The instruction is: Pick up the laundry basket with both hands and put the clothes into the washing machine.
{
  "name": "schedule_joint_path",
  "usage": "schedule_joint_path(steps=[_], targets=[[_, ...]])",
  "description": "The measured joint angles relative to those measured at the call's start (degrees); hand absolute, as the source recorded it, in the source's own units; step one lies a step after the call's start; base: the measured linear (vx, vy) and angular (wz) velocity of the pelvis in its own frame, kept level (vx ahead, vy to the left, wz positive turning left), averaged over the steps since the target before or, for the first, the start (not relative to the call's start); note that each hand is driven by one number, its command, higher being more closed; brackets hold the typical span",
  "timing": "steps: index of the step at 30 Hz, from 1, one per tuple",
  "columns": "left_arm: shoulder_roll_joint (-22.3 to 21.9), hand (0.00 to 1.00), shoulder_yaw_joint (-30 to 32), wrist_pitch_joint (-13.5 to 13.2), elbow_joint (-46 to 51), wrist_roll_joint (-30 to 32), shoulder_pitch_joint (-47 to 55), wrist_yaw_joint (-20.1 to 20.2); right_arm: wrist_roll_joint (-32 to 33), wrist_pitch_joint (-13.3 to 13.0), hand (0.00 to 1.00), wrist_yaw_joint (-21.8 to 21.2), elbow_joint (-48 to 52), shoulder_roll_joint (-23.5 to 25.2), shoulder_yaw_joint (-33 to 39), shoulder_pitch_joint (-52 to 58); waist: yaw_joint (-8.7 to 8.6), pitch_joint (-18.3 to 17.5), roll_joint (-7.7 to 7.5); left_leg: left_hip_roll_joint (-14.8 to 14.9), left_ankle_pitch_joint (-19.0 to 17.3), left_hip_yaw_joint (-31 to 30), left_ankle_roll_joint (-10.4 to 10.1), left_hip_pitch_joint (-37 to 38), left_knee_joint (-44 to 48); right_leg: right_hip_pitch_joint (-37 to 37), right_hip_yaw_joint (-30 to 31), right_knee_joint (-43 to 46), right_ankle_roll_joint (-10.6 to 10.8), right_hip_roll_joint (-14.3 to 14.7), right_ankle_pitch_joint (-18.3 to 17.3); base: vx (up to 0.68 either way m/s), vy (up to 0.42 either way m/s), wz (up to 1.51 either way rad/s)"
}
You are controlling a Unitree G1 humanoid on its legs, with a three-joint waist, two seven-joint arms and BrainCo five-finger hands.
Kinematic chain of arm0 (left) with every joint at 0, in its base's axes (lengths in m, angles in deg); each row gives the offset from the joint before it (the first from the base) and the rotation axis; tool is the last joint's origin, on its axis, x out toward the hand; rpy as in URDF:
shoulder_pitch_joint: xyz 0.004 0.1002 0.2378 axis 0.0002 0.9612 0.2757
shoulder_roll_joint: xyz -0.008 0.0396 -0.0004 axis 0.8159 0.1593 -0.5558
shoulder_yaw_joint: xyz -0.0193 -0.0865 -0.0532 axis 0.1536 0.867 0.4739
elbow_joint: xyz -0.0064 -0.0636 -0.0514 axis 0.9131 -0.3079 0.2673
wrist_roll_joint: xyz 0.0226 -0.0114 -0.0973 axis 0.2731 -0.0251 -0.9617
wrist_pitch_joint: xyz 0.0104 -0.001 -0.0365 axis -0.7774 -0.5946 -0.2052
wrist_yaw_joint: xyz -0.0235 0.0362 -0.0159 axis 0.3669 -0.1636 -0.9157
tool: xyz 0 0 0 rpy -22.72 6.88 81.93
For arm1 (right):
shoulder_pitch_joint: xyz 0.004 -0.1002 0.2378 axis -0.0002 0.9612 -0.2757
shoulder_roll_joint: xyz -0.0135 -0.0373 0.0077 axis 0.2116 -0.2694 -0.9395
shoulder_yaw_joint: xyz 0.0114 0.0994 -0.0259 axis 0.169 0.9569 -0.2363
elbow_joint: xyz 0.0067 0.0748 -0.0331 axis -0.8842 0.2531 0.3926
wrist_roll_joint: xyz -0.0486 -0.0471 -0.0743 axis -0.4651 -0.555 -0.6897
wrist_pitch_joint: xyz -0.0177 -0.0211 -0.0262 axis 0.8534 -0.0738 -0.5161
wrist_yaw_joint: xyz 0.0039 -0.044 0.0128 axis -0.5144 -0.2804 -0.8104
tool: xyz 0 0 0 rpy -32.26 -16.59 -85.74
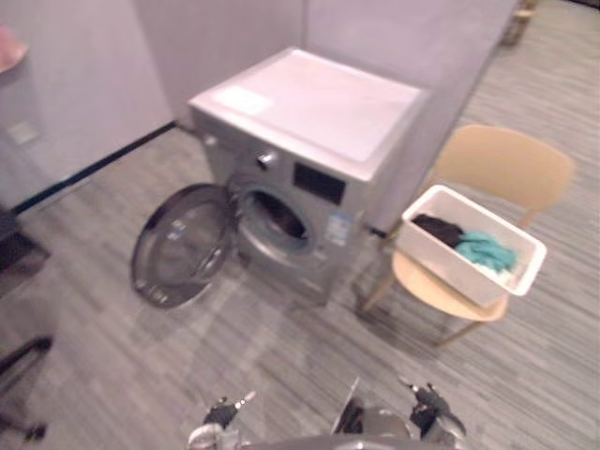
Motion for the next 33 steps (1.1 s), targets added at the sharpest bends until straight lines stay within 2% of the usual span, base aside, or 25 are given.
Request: schedule_joint_path(steps=[1, 2, 3, 5, 6, 9, 10, 11, 12, 13, 14, 15, 16, 17, 18, 19, 20, 21, 22, 23, 24, 28, 30, 32, 33], targets=[[0.31, 0.00, -0.69, -0.04, -0.41, -0.31, -1.82, -0.16, 0.00, 0.02, 0.00, 0.45, -0.13, -0.99, 0.27, 0.07, -0.57, 0.13, 0.04, 0.25, 0.23, -0.18, -0.43, -0.05, 0.29, 1.13, 0.24, -2.66, 1.72, 1.19, -1.18, 0.09, -0.216, -0.38], [-0.13, 0.00, -0.84, -0.08, -0.34, -0.33, -2.78, -0.16, 0.03, 0.03, 0.00, 0.58, -0.21, -1.55, 0.37, 0.03, -0.42, 0.40, 0.92, 0.72, 0.50, -0.32, -0.88, -0.14, 0.32, 1.70, 0.24, -4.41, 2.08, 2.38, -0.97, 0.08, -0.202, -0.23], [-0.91, 0.00, -0.86, -0.12, -0.31, -0.35, -4.03, -0.01, 0.02, 0.11, 0.00, 0.60, -0.72, -2.53, 0.41, -0.07, -0.46, 0.43, 2.34, 2.09, 1.15, -0.37, -1.91, -0.71, 0.33, 2.77, -0.02, -8.32, 2.37, 4.74, 0.45, 0.06, -0.150, -0.18], [-0.47, 0.00, -0.65, -0.16, -0.31, -0.81, -4.91, -0.05, 0.09, 0.19, 0.00, 0.50, -1.54, -2.32, 0.54, -0.18, -0.52, 0.13, 3.37, 5.42, 1.71, -1.23, -2.93, -0.41, 1.70, 5.37, -0.27, -12.74, 1.49, 8.94, 1.47, 0.04, -0.179, -0.15], [-0.34, 0.00, -0.63, -0.15, -0.31, -0.86, -5.06, -0.07, 0.09, 0.20, 0.00, 0.47, -1.54, -2.21, 0.51, -0.19, -0.51, 0.07, 3.28, 5.79, 1.74, -1.32, -2.97, -0.36, 1.93, 5.54, -0.28, -12.82, 1.36, 9.26, 1.34, 0.02, -0.197, -0.17], [0.20, 0.00, 0.41, -0.05, -0.27, -3.30, -4.65, -0.75, 0.12, 0.14, 0.00, 0.45, -1.54, -1.67, -0.42, -0.89, -0.27, -0.27, 2.72, 11.47, 0.84, -1.67, -4.51, -0.57, 9.80, 6.51, 1.71, -12.76, -0.74, 13.23, -0.87, 0.02, -0.182, -0.46], [0.44, 0.00, 1.48, 0.03, -0.25, -3.90, -3.92, -0.78, 0.11, 0.09, 0.00, 0.36, -1.47, -1.43, -1.45, -1.50, -0.08, -0.25, 2.66, 15.62, 0.67, -1.94, -3.95, -1.50, 17.24, 7.40, 3.41, -13.00, -1.61, 15.38, -1.50, 0.05, -0.227, -0.64], [0.44, 0.00, 2.29, 0.03, -0.07, -4.34, -3.59, -0.79, 0.11, 0.04, 0.00, 0.38, -1.23, -1.43, -2.23, -1.70, -0.09, -0.26, 2.76, 17.85, 0.64, -2.44, -1.46, -2.40, 21.58, 7.91, 4.26, -13.37, -2.12, 16.51, -1.81, 0.08, -0.245, -0.90], [0.39, 0.00, 2.81, 0.02, 0.30, -4.81, -2.98, -1.24, 0.14, -0.18, 0.00, 0.48, -1.05, -1.43, -3.44, -2.06, 0.18, -0.03, 3.11, 22.04, 2.41, -6.40, 7.41, -5.90, 31.65, 9.55, 6.29, -14.47, -3.15, 18.72, -2.34, 0.11, -0.202, -0.90], [-0.23, 0.00, 3.28, -0.01, 0.46, -4.97, -2.21, -1.55, 0.15, -0.38, 0.00, 0.58, -1.02, -1.60, -4.66, -2.64, 1.01, 0.11, 3.34, 21.18, 0.70, -16.43, 8.01, -11.45, 40.28, 10.62, 8.63, -14.89, -4.63, 19.84, -3.22, 0.12, -0.152, -0.93], [-0.67, 0.00, 3.43, -0.03, 0.74, -5.06, -2.04, -1.79, 0.15, -0.41, 0.00, 0.64, -1.04, -1.68, -4.99, -2.67, 1.40, 0.41, 2.92, 18.25, -0.98, -22.34, 6.35, -14.52, 43.45, 10.72, 9.82, -14.97, -5.27, 19.88, -3.63, 0.16, -0.035, -0.91], [-1.19, 0.00, 3.60, -0.05, 0.83, -5.88, -1.98, -1.99, 0.13, -0.40, 0.00, 0.69, -1.26, -1.95, -5.07, -2.77, 2.26, 0.60, 3.41, 10.19, -4.18, -32.15, 1.77, -19.97, 46.77, 11.42, 11.84, -15.23, -5.78, 19.61, -3.96, 0.18, 0.033, -1.07], [-1.53, 0.00, 3.86, -0.12, 1.62, -6.95, -1.27, -2.12, 0.06, -0.37, 0.00, 0.60, -1.52, -2.63, -5.58, -2.87, 3.59, 1.17, 2.93, 3.72, -6.24, -37.11, 0.73, -23.58, 46.09, 11.99, 14.01, -15.39, -5.56, 19.30, -3.82, 0.19, 0.049, -0.87], [-1.53, 0.00, 3.86, -0.12, 1.62, -6.95, -1.27, -2.12, 0.06, -0.37, 0.00, 0.60, -1.52, -2.63, -5.58, -2.87, 3.59, 1.17, 2.93, 3.72, -6.24, -37.11, 0.73, -23.58, 46.09, 11.99, 14.01, -15.39, -5.56, 19.30, -3.82, 0.22, 0.051, -1.00], [-1.77, 0.00, 4.94, -0.62, 2.93, -7.84, 0.11, -2.18, -0.13, -0.36, 0.00, 0.41, -1.59, -2.30, -5.97, -3.12, 4.67, 1.87, 3.34, -1.64, -6.76, -37.88, 1.56, -26.61, 36.58, 13.72, 16.26, -16.46, -4.55, 19.18, -3.41, 0.22, 0.063, -0.57], [-1.68, 0.00, 4.90, -0.97, 2.97, -7.32, 0.17, -2.06, -0.72, -0.37, 0.00, 0.23, -1.44, -2.17, -6.01, -3.34, 4.58, 2.28, 3.35, -3.83, -6.47, -37.87, 1.49, -27.32, 26.04, 14.66, 16.85, -17.56, -3.98, 19.02, -3.52, 0.30, 0.091, -0.62], [-1.88, 0.00, 5.02, -1.06, 3.01, -6.98, 0.16, -2.05, -0.98, -0.37, 0.00, 0.24, -1.23, -2.19, -5.98, -3.63, 4.61, 2.24, 4.07, -4.69, -6.14, -38.10, 1.45, -27.73, 20.69, 15.50, 17.32, -17.94, -3.55, 18.97, -3.72, 0.27, 0.099, -0.32], [-2.26, 0.00, 5.84, -1.28, 3.02, -6.46, 0.33, -2.03, -1.43, -0.43, 0.00, 0.22, -0.74, -2.15, -6.20, -3.87, 5.03, 2.62, 3.58, -6.71, -0.07, -39.60, 2.36, -27.49, 14.11, 16.27, 18.82, -18.43, -2.71, 18.53, -4.02, 0.31, 0.140, -0.42], [-2.35, 0.00, 6.80, -1.31, 2.95, -5.62, 0.65, -2.04, -1.78, -0.48, 0.00, 0.22, -0.63, -2.03, -7.10, -4.00, 5.96, 2.45, 3.47, -7.96, 2.05, -40.04, 3.77, -25.99, 12.19, 16.31, 20.15, -18.40, -2.03, 17.85, -4.43, 0.34, 0.138, -0.56], [-2.20, 0.00, 8.07, -1.30, 2.80, -3.96, 0.81, -2.08, -2.32, -0.70, 0.00, 0.14, -0.46, -1.88, -9.20, -5.19, 6.17, 2.27, 3.43, -9.32, 1.26, -40.28, 6.59, -24.92, 12.33, 16.30, 21.96, -17.62, -0.51, 16.68, -5.49, 0.33, 0.130, -0.45], [-2.28, 0.00, 9.10, -1.25, 2.70, -3.52, 0.79, -2.07, -2.45, -0.71, 0.00, 0.05, -0.53, -1.85, -9.73, -5.86, 6.14, 2.61, 3.53, -9.04, 0.41, -39.82, 7.99, -25.11, 13.97, 16.45, 22.60, -17.02, 0.03, 16.63, -5.92, 0.31, 0.111, -0.48], [-1.50, 0.00, 11.23, -0.70, 1.30, -2.89, 2.64, -2.39, -3.55, -1.45, 0.00, -1.50, 0.07, -0.09, -12.18, -5.94, 6.98, 1.47, 1.62, -10.38, -0.19, -37.47, 8.68, -19.88, 12.11, 17.13, 26.50, -12.22, 0.64, 14.11, -6.27, 0.28, 0.128, -0.38], [-1.43, 0.00, 11.15, -0.56, 1.37, -2.93, 2.72, -2.70, -3.59, -1.54, 0.00, -2.17, 0.04, -0.18, -12.19, -5.71, 7.18, 1.04, 0.91, -11.23, -0.86, -37.30, 9.22, -16.93, 8.01, 15.07, 26.74, -7.48, 2.20, 13.34, -7.16, 0.20, 0.133, -0.15], [-1.41, 0.00, 11.06, -0.51, 1.41, -3.09, 2.77, -3.14, -4.20, -1.53, 0.00, -2.20, 0.05, -0.13, -12.56, -5.81, 7.55, 1.02, 0.41, -11.42, -1.43, -36.26, 9.20, -14.09, 4.71, 10.74, 27.26, 2.82, 5.71, 12.63, -8.39, 0.12, 0.090, -0.26], [-1.23, 0.00, 10.32, -0.47, 1.47, -3.15, 2.72, -3.19, -4.53, -1.47, 0.00, -2.15, 0.72, -0.23, -13.82, -5.42, 6.94, 1.03, 0.44, -11.20, -1.84, -36.13, 9.42, -12.65, 3.72, 7.42, 26.83, 11.08, 8.77, 12.22, -7.63, 0.10, 0.069, -0.05]])
